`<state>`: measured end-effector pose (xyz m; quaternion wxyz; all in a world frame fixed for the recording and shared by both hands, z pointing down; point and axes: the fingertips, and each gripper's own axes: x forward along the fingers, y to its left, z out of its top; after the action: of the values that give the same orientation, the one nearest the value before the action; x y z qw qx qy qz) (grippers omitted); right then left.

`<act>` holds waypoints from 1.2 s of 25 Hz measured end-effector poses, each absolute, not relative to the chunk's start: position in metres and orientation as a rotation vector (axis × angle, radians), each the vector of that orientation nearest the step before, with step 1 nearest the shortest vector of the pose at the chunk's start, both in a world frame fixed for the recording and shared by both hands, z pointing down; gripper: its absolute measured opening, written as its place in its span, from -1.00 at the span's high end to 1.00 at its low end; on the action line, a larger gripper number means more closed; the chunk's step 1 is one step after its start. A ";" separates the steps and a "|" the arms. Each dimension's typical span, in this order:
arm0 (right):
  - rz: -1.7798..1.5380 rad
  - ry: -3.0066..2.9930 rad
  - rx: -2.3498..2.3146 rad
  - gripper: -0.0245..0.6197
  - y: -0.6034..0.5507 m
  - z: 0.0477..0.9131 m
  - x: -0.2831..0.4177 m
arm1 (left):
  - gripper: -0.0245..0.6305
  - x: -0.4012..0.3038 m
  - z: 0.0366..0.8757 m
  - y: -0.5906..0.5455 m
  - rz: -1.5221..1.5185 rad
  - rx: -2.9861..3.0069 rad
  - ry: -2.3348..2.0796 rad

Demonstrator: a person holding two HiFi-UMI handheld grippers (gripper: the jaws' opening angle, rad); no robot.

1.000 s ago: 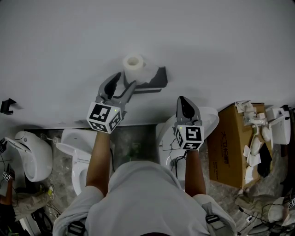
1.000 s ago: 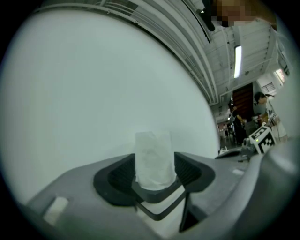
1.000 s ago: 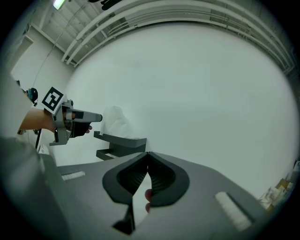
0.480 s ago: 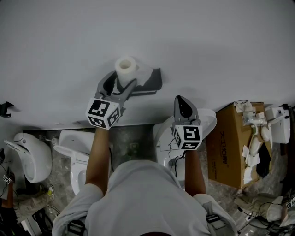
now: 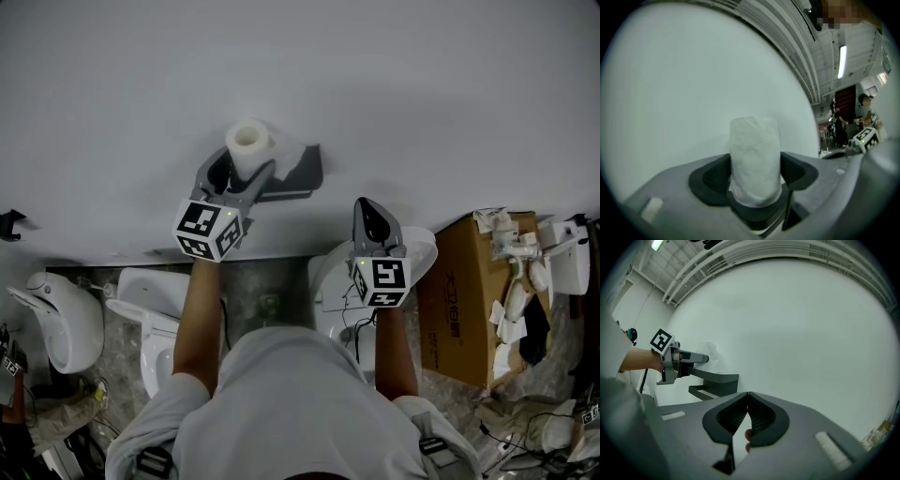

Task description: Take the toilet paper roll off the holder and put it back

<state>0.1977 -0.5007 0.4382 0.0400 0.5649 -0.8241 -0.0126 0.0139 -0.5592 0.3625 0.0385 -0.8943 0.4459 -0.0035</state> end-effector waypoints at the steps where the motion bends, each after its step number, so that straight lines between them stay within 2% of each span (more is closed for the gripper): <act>1: -0.036 -2.523 1.733 0.91 -0.501 0.439 0.199 | -0.04 0.014 0.363 -0.560 -0.006 -2.743 1.372; 15: -0.026 -2.519 1.735 0.91 -0.497 0.441 0.197 | -0.02 0.012 0.354 -0.555 0.022 -2.730 1.358; 30: -0.046 -2.533 1.744 0.91 -0.486 0.434 0.195 | -0.02 0.010 0.305 -0.542 0.094 -2.673 1.324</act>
<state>0.1955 -0.4863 0.4340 0.0331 0.5667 -0.8231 -0.0149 0.0100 -0.5420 0.3052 0.0787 -0.8929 0.4423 0.0313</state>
